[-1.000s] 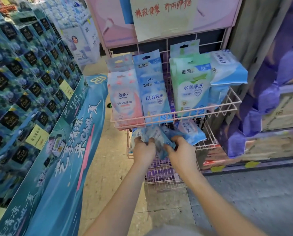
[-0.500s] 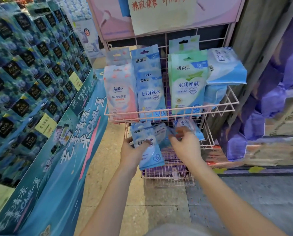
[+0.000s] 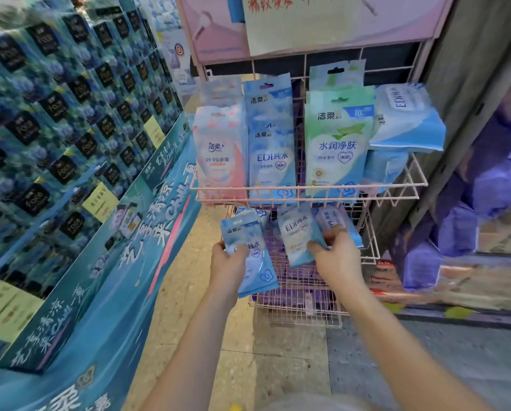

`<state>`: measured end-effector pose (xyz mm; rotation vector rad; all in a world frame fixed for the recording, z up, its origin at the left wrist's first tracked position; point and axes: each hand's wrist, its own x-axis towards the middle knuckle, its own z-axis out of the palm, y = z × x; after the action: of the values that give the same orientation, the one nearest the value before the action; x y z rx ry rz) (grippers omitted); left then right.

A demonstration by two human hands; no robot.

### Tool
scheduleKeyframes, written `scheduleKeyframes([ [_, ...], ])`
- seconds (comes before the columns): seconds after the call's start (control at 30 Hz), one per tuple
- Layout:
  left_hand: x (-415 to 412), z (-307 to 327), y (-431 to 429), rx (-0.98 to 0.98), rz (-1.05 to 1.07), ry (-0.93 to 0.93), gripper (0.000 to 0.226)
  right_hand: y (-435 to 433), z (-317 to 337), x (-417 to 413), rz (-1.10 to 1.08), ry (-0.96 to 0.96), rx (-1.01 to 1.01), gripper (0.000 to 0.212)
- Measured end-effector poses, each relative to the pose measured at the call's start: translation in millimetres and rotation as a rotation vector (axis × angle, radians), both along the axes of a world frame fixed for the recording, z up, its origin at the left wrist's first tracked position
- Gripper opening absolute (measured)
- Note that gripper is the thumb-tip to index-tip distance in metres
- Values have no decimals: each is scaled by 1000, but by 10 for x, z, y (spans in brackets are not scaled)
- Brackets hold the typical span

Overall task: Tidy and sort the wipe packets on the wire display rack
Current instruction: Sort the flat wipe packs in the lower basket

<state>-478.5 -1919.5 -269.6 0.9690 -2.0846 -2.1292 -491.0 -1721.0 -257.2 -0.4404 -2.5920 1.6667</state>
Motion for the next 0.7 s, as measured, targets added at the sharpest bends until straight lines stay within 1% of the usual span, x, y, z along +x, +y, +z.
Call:
scheduleKeyframes([
  [0.07,7,-18,36,15,-11,14,36,33,-56,118,-6,-76,-299,19],
  [0.1,13,-28,56,22,-21,22,35,33,-75,188,2,-96,-409,20],
  [0.13,26,-39,81,26,-31,27,35,24,-101,254,17,-91,-462,20],
  [0.17,31,-49,105,32,-36,19,34,12,-127,315,39,-74,-455,19],
  [0.23,50,-33,159,84,-41,-2,30,-19,-179,412,114,-54,-352,19],
  [0.3,67,-44,183,173,-81,12,27,-77,-194,482,212,-43,-197,20],
  [0.37,121,-25,208,221,-128,50,34,-144,-214,512,269,-41,-116,20],
  [0.43,163,-61,203,233,-132,74,41,-184,-208,516,298,-25,-85,18],
  [0.5,190,-84,182,184,-140,99,59,-164,-211,475,358,2,-4,14],
  [0.53,198,-80,166,167,-146,109,62,-134,-205,437,387,30,70,12],
  [0.57,195,-81,143,160,-142,111,64,-102,-189,387,387,69,141,12],
  [0.63,193,-75,91,155,-146,122,65,-32,-173,227,271,190,252,18],
  [0.7,200,-63,68,149,-158,128,63,-4,-155,-5,119,244,394,34],
])
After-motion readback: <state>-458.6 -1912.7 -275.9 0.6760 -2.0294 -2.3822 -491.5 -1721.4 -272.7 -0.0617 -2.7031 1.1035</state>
